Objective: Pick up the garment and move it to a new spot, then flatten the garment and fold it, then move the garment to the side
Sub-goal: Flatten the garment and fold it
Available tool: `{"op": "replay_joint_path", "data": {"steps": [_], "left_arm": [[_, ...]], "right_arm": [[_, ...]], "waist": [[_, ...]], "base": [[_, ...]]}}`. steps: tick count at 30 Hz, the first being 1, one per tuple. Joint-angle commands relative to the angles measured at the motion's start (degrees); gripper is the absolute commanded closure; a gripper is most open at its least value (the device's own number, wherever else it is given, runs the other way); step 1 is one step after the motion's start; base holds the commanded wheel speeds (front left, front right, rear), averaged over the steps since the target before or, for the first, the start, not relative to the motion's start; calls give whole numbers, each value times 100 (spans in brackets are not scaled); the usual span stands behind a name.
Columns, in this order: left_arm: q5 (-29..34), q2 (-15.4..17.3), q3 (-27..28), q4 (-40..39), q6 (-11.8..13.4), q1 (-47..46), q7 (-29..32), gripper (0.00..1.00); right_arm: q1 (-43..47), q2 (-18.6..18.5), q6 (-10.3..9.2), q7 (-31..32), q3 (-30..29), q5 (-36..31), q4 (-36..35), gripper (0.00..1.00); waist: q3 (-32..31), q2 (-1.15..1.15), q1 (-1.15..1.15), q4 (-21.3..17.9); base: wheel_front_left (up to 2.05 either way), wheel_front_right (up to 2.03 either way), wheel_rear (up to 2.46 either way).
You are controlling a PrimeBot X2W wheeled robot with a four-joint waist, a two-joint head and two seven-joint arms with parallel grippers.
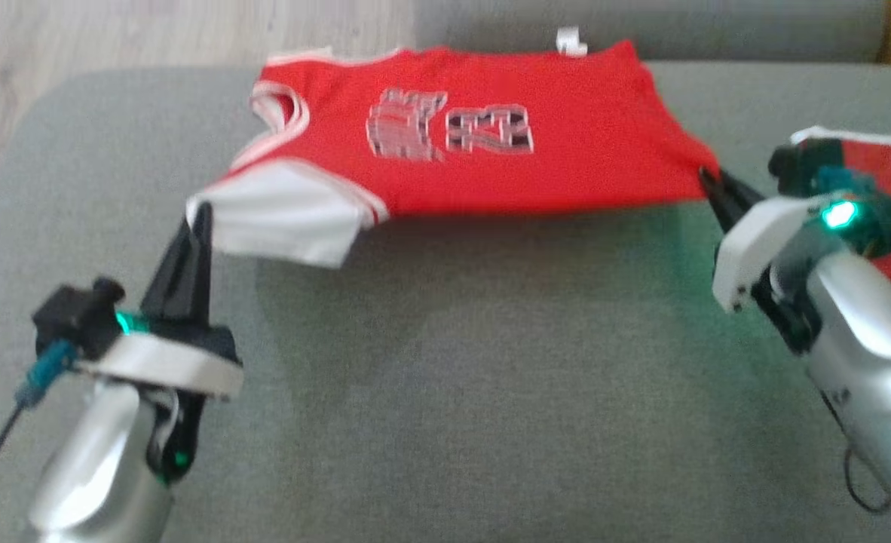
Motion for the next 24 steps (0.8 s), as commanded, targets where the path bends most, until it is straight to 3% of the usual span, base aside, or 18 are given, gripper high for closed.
{"op": "replay_joint_path", "data": {"steps": [1,9,24], "left_arm": [[-31,302,207,-363,52,-1,18,100],[-71,537,40,-1431,285,1142,432,100],[-250,954,70,-3005,828,2646,1019,100]], "right_arm": [[153,-217,36,58,208,197,-350,100],[1019,-860,36,355,736,924,-1381,100],[2316,-1492,36,1013,503,1598,-2764,100]], "waist": [[-337,0,2,-41],[-779,0,2,-74],[-1134,0,2,-81]], "base": [[0,0,0],[0,0,0],[0,0,0]]}}
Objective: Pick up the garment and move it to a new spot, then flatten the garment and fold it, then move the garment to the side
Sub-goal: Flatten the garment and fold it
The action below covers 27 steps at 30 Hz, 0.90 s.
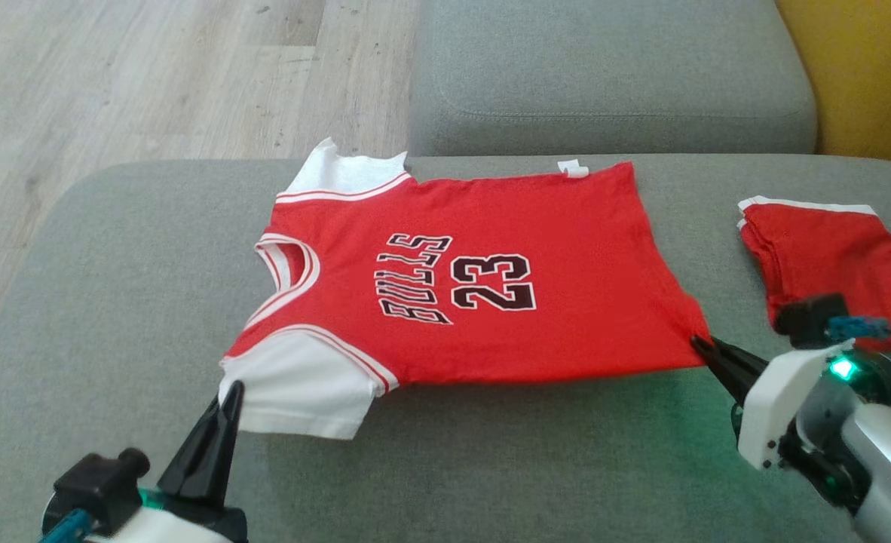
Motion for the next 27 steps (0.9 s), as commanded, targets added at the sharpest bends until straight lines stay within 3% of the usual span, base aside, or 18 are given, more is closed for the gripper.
{"op": "replay_joint_path", "data": {"steps": [1,11,27], "left_arm": [[-24,166,283,-233,52,-282,4,100],[-161,191,281,118,162,-728,539,100],[-59,254,164,1417,-221,-2471,963,100]], "right_arm": [[-58,-195,37,-13,-110,21,-197,100],[138,287,37,386,-1119,-398,-430,100],[-691,959,37,1286,-1718,-967,-28,100]], "waist": [[2,-1,1,2],[181,-1,1,-55],[1062,-1,1,-77]], "base": [[0,0,0],[0,0,0],[0,0,0]]}}
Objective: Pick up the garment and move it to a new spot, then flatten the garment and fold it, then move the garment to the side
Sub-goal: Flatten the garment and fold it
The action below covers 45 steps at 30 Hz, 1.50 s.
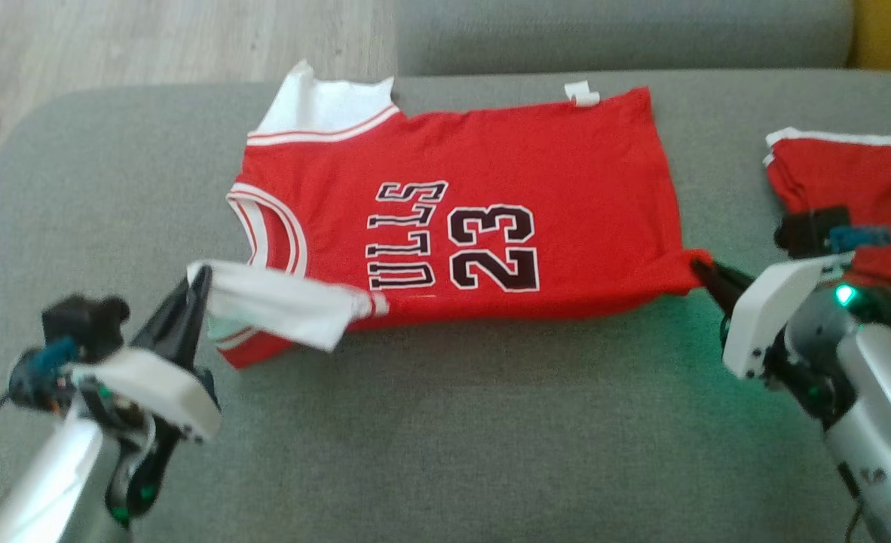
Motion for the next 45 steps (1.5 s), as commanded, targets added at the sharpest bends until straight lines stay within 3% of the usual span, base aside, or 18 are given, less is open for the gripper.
{"op": "replay_joint_path", "data": {"steps": [1,14,15,16,17,23,26,30,34,40,45], "left_arm": [[59,218,190,39,-60,-584,37,100],[261,94,-249,1280,-420,-1925,349,100],[289,76,-286,1372,-434,-2024,341,77],[348,50,-304,1444,-438,-2141,250,31],[415,16,-310,1520,-425,-2259,120,0],[406,-468,147,1849,-115,-2872,-1368,0],[317,-668,359,1903,-75,-2907,-1858,0],[318,-856,683,1680,-12,-2633,-2021,0],[604,-1097,1148,945,70,-2006,-2030,0],[1161,-1568,1441,347,74,-857,-2032,0],[1426,-1916,1619,335,18,-77,-2032,0]], "right_arm": [[-319,-26,37,38,-24,-106,-46,100],[-1156,177,37,-49,37,-392,691,100],[-1223,191,37,-133,34,-434,748,82],[-1293,207,37,-250,9,-488,814,22],[-1359,233,37,-358,-32,-536,902,0],[-1704,419,37,-1398,-461,-652,1184,0],[-1729,507,37,-2076,-621,-735,1166,0],[-1569,637,37,-2912,-746,-949,995,0],[-1207,816,37,-3478,-993,-1346,808,0],[-242,1288,37,-3721,-1623,-2080,404,0],[566,1692,37,-3750,-1972,-2508,123,0]], "waist": [[185,0,-1,29],[677,0,-1,58],[706,0,-1,57],[733,0,-1,55],[754,0,-1,53],[729,0,-1,39],[605,0,-1,15],[365,0,-1,-30],[139,0,-1,-55],[-165,0,-1,-15],[-301,0,-1,-21]], "base": [[0,0,0],[0,0,0],[0,0,0],[0,0,0],[0,0,0],[0,0,0],[0,0,0],[0,0,0],[0,0,0],[0,0,0],[0,0,0]]}}
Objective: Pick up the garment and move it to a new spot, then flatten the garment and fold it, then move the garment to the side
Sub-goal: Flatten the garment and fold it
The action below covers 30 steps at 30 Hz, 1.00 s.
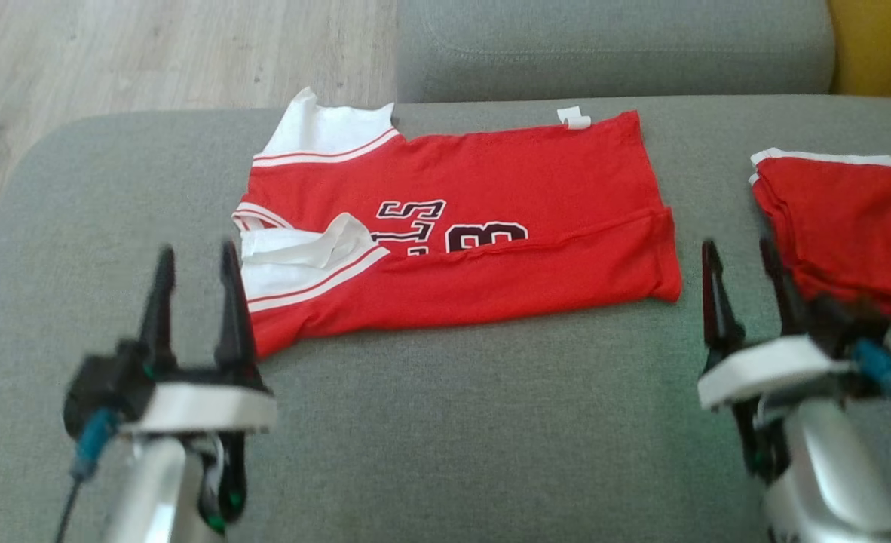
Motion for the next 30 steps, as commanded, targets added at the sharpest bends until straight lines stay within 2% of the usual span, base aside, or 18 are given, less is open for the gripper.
{"op": "replay_joint_path", "data": {"steps": [1,4,12,23,30], "left_arm": [[118,-20,272,-96,-40,11,-24,0],[231,-143,366,1,-65,235,-24,0],[454,-271,535,301,-114,218,-24,0],[545,-207,562,2133,180,-559,359,0],[503,-131,584,2855,304,-890,596,0]], "right_arm": [[107,129,37,-72,-14,-119,-294,0],[365,231,37,-76,-29,-246,-418,0],[392,299,37,-78,26,-329,-609,0],[162,307,37,-78,183,-251,-697,0],[79,308,37,-78,255,-199,-717,0]], "waist": [[-51,0,2,-7],[-64,0,2,-39],[10,0,2,-146],[279,0,2,-335],[436,0,2,-425]], "base": [[0,0,0],[0,0,0],[0,0,0],[0,0,0],[0,0,0]]}}
